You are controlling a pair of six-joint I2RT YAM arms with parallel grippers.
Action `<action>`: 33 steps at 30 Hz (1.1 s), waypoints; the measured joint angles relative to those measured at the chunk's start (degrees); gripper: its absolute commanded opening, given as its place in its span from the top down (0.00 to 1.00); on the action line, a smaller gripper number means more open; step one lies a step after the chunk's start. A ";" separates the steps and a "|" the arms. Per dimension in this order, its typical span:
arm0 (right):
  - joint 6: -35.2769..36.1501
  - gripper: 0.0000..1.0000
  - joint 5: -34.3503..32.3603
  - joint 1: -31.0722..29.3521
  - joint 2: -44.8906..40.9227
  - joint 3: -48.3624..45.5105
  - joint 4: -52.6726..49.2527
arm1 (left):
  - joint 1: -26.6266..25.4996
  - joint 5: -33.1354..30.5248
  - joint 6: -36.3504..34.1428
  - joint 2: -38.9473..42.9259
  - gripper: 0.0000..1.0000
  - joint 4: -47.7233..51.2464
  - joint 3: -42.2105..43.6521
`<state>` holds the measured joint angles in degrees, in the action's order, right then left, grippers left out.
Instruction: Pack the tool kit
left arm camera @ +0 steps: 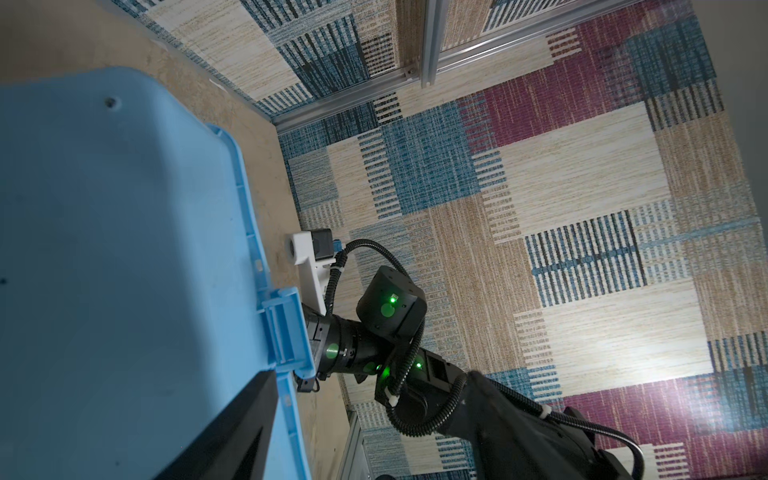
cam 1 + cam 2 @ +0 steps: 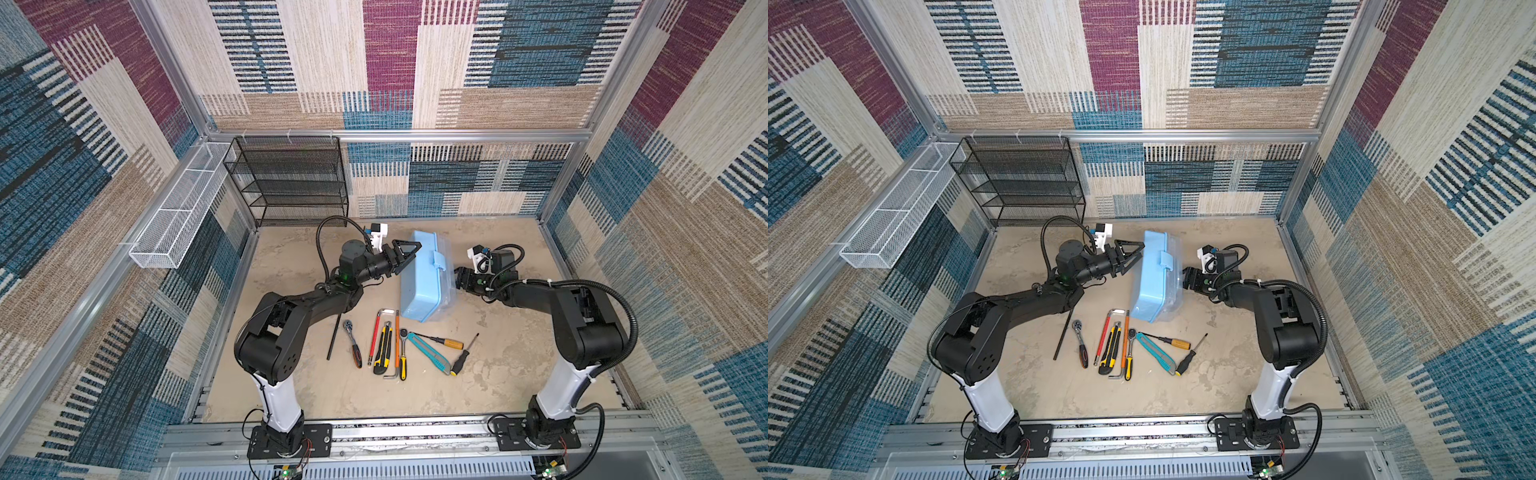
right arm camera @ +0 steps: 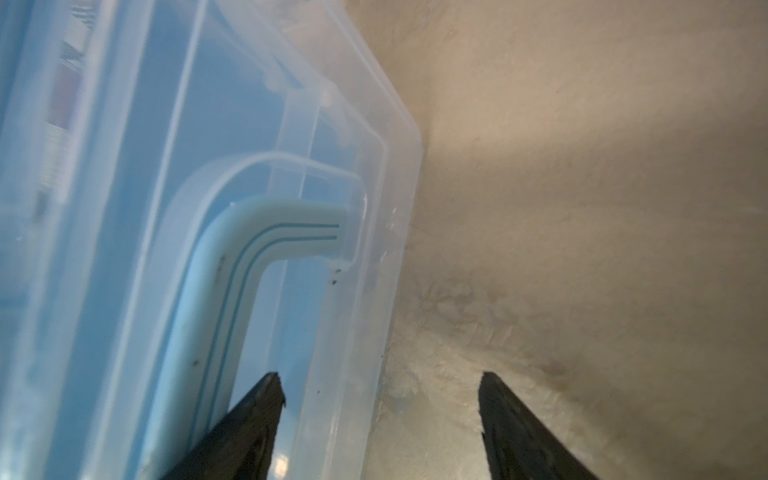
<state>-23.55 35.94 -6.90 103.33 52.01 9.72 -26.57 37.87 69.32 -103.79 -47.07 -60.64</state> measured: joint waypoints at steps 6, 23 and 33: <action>0.00 0.22 0.02 0.00 -0.90 -0.44 -0.13 | 0.24 -0.68 -9.60 3.45 0.23 17.97 -0.83; -3.17 0.24 3.10 0.04 -1.84 -0.09 2.38 | -1.09 -2.43 -18.32 -2.23 0.24 35.65 -7.45; -5.03 0.24 -0.15 0.37 -4.55 2.40 2.56 | -2.08 -2.16 -18.16 -7.96 0.27 37.35 -13.75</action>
<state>-28.58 35.79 -6.52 98.78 54.41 12.27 -28.64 35.70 51.16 -111.74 -9.72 -74.39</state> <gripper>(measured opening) 0.762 0.735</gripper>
